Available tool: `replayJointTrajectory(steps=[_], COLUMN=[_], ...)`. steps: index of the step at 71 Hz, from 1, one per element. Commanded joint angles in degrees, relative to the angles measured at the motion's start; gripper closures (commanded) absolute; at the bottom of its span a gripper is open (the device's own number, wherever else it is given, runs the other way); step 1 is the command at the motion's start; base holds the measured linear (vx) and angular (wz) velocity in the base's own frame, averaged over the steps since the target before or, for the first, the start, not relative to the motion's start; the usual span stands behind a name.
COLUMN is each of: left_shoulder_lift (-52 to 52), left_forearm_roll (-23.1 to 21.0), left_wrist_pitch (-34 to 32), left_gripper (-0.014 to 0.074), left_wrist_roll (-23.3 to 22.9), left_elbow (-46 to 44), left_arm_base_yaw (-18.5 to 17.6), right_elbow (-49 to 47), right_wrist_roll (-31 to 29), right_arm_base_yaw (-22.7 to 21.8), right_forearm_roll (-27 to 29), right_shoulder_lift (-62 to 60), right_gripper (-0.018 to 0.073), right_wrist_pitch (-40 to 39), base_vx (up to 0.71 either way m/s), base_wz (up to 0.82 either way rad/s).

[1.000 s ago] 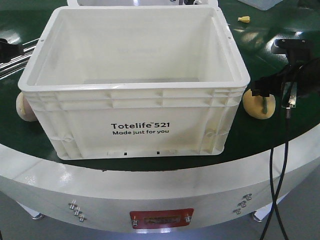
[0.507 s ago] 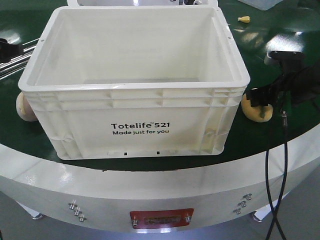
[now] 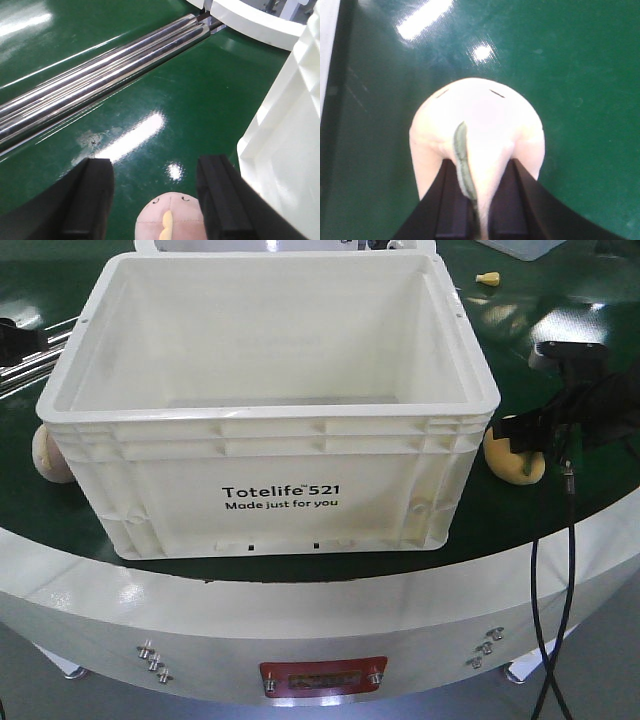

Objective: Place moving items into box and shelve
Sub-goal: 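Close both grippers on the plush balls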

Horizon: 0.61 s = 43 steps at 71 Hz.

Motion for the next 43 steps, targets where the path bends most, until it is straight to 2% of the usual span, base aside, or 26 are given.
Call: replayJointTrajectory(steps=[1,21,43], left_shoulder_lift=[-0.7,3.2,8.2], left_forearm_roll=[0.0,-0.1,-2.5], left_wrist_pitch=[-3.3,0.4,2.7], left_gripper=[0.0121,0.0121,0.0153], left_wrist_roll=[-0.5,-0.5,-0.5], left_elbow=[-2.0,-2.0,-2.0], left_arm_base_yaw=[0.0,-0.2,-0.2], right_elbow=[-1.2,-1.2,-1.2], right_wrist_roll=[-0.1,-0.1,-0.1], right_arm_base_yaw=[-0.2,-0.2,-0.2], right_forearm_roll=[0.0,0.0,0.0], right_shoulder_lift=[-2.0,-2.0,-2.0], right_gripper=[0.0575,0.0575,0.0575], right_wrist_pitch=[0.3,0.7,0.8], base_vx=[0.0,0.0,0.0], base_wz=[0.0,0.0,0.0])
